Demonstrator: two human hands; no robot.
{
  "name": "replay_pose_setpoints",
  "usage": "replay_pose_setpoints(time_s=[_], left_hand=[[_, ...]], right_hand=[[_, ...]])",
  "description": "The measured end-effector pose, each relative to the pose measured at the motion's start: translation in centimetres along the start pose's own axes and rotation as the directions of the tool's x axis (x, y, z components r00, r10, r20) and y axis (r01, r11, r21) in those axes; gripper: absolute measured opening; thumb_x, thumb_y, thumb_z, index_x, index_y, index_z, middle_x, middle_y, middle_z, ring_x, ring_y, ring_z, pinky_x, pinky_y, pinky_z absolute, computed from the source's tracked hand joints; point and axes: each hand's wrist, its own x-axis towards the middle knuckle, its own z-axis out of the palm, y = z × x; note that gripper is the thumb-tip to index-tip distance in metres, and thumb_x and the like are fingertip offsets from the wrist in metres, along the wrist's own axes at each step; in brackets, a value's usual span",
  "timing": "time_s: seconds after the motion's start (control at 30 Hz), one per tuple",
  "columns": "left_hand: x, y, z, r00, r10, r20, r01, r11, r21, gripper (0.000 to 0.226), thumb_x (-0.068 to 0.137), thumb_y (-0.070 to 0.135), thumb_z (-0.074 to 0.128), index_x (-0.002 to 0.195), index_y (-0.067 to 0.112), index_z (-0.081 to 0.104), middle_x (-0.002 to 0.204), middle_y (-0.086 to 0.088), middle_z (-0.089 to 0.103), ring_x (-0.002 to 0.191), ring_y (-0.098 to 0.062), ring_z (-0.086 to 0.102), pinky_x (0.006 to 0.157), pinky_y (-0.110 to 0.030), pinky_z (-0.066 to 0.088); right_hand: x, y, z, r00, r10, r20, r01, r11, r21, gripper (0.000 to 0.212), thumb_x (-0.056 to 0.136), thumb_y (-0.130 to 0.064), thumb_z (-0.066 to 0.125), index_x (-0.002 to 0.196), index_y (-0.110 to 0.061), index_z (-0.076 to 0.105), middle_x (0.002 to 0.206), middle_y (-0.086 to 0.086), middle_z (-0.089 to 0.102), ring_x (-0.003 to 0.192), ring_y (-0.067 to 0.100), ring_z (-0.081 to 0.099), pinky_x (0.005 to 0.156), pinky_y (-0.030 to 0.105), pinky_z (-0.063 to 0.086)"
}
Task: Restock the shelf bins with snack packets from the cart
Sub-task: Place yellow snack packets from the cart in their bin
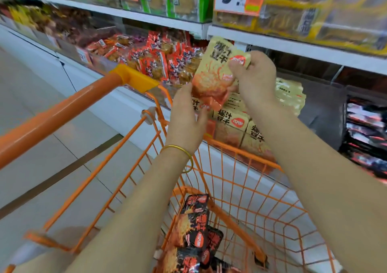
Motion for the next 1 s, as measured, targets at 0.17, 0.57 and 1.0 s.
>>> replay_pose_setpoints(time_s=[0.17, 0.57, 1.0], left_hand=[[0.0, -1.6, 0.0, 0.994, 0.022, 0.108, -0.048, 0.968, 0.246, 0.050, 0.095, 0.006, 0.046, 0.142, 0.004, 0.030, 0.152, -0.010, 0.021, 0.141, -0.020, 0.018, 0.109, -0.018, 0.014], [0.0, -3.2, -0.7, 0.989, -0.066, 0.131, 0.038, 0.978, 0.207, 0.056, 0.092, -0.005, 0.044, 0.144, 0.006, 0.027, 0.151, -0.009, 0.021, 0.140, -0.020, 0.019, 0.097, -0.004, 0.002], [0.3, -3.3, -0.4, 0.983, -0.013, 0.185, -0.036, 0.964, 0.262, 0.054, 0.089, -0.011, 0.042, 0.140, 0.007, 0.038, 0.151, -0.008, 0.026, 0.140, -0.019, 0.021, 0.107, -0.014, 0.011]], right_hand=[[-1.5, 1.1, 2.0, 0.991, -0.105, -0.082, 0.104, 0.994, -0.027, 0.017, 0.092, -0.020, 0.057, 0.078, -0.026, 0.049, 0.078, 0.005, 0.061, 0.064, 0.025, 0.064, 0.058, 0.041, 0.056], [-2.8, 3.1, 2.8, 0.965, -0.256, 0.049, 0.247, 0.837, -0.489, 0.017, 0.092, -0.030, 0.056, 0.100, -0.017, 0.062, 0.089, -0.002, 0.060, 0.091, 0.023, 0.056, 0.073, 0.037, 0.045], [0.4, 2.0, 3.9, 0.954, -0.074, 0.289, 0.263, 0.665, -0.699, 0.016, 0.087, -0.037, 0.064, 0.083, -0.021, 0.064, 0.083, -0.001, 0.063, 0.086, 0.023, 0.060, 0.068, 0.034, 0.042]])
